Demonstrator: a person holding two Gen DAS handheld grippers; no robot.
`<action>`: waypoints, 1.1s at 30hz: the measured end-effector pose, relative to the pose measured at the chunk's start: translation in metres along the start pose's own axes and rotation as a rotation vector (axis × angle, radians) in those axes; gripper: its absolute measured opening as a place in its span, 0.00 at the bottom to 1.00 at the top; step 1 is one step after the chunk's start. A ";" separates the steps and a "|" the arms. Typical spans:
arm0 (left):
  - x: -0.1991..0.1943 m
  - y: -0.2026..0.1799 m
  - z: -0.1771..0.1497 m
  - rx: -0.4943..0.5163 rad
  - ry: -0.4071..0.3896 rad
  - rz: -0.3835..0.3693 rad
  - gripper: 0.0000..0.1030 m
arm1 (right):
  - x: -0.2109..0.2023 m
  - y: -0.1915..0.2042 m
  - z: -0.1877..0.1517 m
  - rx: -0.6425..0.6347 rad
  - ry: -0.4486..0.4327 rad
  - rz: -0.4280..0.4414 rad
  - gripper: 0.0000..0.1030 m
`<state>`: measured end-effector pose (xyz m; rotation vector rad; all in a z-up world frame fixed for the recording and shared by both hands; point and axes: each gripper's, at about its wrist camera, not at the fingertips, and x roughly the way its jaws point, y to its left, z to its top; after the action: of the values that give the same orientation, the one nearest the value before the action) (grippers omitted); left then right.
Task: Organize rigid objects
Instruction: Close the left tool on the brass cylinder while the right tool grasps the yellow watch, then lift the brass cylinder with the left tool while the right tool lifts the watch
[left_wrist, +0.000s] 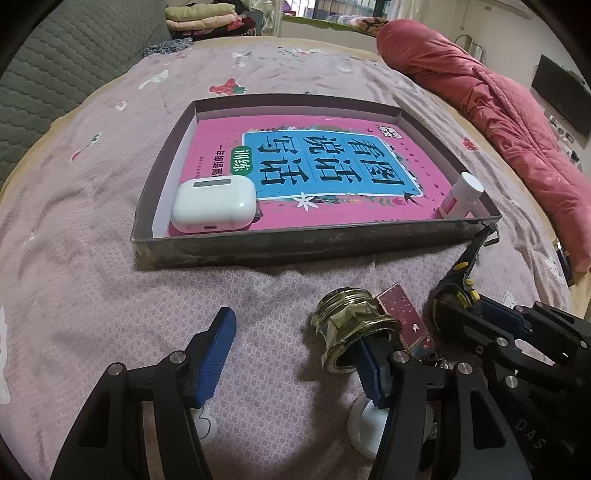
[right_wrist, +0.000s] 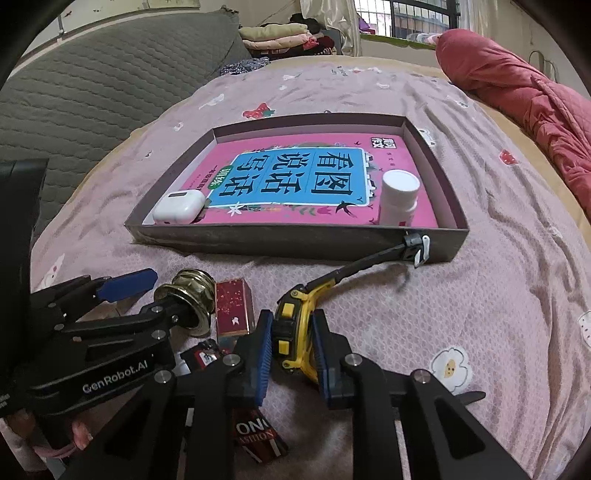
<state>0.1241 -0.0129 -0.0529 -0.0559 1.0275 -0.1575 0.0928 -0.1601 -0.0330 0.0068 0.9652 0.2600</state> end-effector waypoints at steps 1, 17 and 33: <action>0.000 0.000 0.000 0.000 -0.001 -0.001 0.61 | -0.001 -0.001 0.000 -0.002 -0.002 0.000 0.20; 0.001 -0.008 0.000 0.014 -0.018 -0.013 0.35 | -0.008 -0.008 -0.002 0.002 -0.015 -0.010 0.18; -0.008 -0.012 -0.002 0.031 -0.025 -0.034 0.12 | -0.012 -0.009 -0.003 0.004 -0.022 -0.012 0.17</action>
<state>0.1172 -0.0232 -0.0460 -0.0468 0.9992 -0.2033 0.0860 -0.1714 -0.0260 0.0073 0.9437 0.2469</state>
